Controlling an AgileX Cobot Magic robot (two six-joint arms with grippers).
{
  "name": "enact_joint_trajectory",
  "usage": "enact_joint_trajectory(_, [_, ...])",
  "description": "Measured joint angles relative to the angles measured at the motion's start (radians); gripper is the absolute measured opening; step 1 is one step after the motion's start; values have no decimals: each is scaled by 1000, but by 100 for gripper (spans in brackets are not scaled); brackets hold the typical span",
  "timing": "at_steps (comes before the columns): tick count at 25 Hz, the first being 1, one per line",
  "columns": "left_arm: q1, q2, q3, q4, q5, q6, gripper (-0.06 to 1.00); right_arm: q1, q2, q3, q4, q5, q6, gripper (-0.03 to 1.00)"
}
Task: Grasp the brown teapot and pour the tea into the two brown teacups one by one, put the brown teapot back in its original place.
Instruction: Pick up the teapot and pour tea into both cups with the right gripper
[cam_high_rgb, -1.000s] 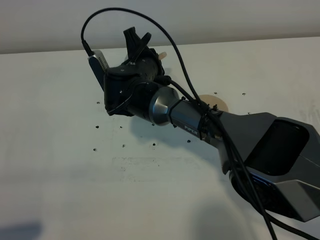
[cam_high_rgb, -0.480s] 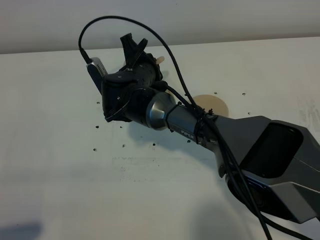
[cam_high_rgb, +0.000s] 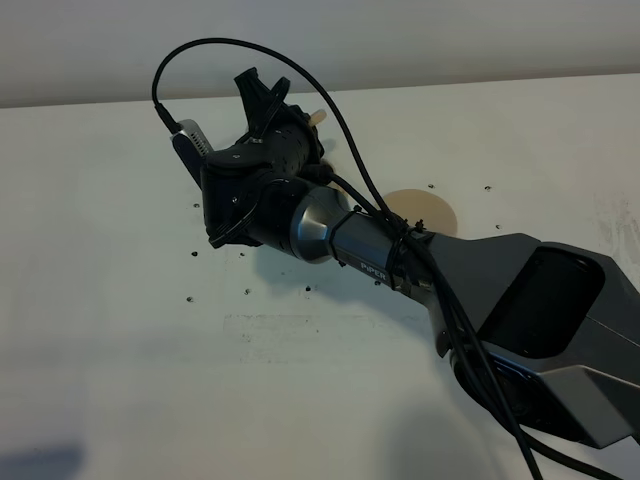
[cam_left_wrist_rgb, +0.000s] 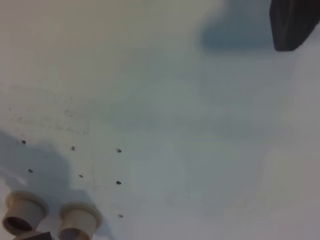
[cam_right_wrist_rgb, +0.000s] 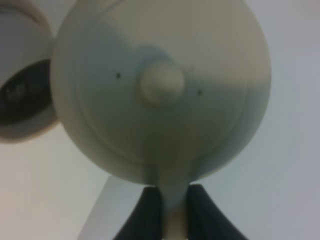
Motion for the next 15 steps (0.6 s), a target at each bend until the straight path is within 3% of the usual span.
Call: enact_joint_trajectory(15, [0,0,0,0,0,0,31,4,0,0,-50,6,-6,10])
